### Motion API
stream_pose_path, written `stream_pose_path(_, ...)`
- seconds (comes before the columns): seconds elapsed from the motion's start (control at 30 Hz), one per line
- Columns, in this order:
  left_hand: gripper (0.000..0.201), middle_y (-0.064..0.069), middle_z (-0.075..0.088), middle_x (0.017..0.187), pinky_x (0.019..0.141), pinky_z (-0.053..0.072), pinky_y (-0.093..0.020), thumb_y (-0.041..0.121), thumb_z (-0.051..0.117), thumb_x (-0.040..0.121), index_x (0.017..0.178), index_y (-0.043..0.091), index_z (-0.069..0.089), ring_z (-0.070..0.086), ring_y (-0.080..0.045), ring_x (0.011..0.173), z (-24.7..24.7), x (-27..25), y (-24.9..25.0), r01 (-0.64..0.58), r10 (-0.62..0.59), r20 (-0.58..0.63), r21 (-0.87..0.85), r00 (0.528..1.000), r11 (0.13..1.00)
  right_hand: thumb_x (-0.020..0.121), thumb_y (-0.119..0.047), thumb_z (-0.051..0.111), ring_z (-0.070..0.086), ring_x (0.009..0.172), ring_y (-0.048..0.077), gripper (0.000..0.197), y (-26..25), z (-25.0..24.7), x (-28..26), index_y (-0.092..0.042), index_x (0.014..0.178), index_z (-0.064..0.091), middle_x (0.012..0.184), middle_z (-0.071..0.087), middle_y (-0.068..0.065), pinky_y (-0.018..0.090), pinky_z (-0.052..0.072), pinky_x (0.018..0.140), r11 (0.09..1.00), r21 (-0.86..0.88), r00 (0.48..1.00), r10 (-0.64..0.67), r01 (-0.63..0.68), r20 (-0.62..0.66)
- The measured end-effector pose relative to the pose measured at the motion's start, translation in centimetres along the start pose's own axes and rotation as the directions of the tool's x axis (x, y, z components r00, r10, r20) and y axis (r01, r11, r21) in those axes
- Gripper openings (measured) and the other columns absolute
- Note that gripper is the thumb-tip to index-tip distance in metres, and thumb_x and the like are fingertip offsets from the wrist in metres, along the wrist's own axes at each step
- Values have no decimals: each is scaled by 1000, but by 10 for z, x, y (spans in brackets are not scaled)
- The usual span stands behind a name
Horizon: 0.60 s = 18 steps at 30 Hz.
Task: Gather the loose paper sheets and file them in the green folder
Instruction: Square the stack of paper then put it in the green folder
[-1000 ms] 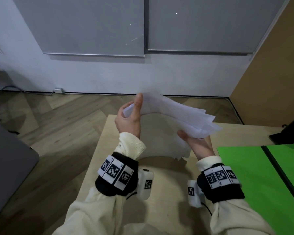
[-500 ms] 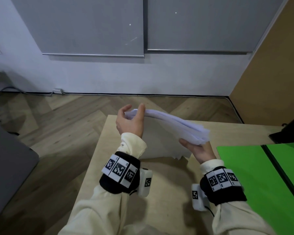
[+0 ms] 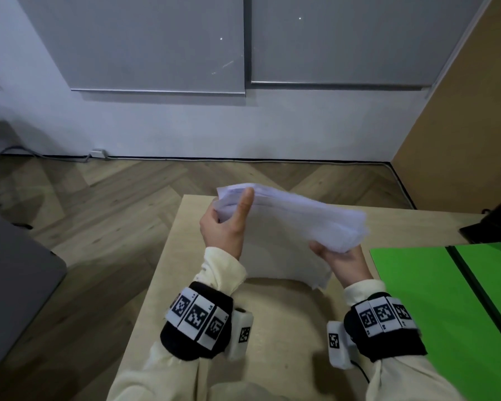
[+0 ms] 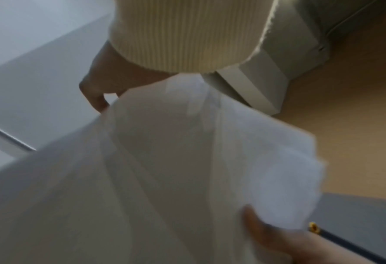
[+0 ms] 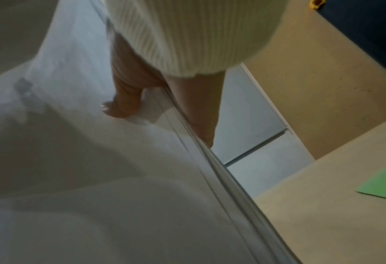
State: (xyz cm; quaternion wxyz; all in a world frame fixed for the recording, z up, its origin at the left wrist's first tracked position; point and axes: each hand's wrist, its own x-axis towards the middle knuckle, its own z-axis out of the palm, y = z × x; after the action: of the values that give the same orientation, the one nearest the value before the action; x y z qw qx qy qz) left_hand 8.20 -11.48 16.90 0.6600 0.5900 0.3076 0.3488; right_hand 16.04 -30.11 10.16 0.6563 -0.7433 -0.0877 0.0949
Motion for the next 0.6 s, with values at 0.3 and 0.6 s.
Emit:
stream_pose_path(0.3, 67, 8, 61, 93, 92, 46, -32, 74, 67, 48, 94, 26, 62, 59, -12, 92, -6, 11, 14, -133, 141, 4, 352, 990, 926, 72, -5, 76, 69, 67, 6, 21, -5, 6, -1, -21, 72, 63, 67, 71, -9, 32, 55, 73, 997, 15, 989, 77, -76, -125)
stream_pose_path(0.6, 24, 3, 68, 61, 57, 53, -29, 49, 71, 57, 69, 29, 69, 60, -10, 57, -14, 45, 72, -649, 111, 740, 494, 663, 578, 70, -47, 64, 57, 59, 18, 27, -82, 10, -6, -26, 87, 65, 59, 66, 7, 39, 48, 57, 786, -501, 925, -370, 363, 89)
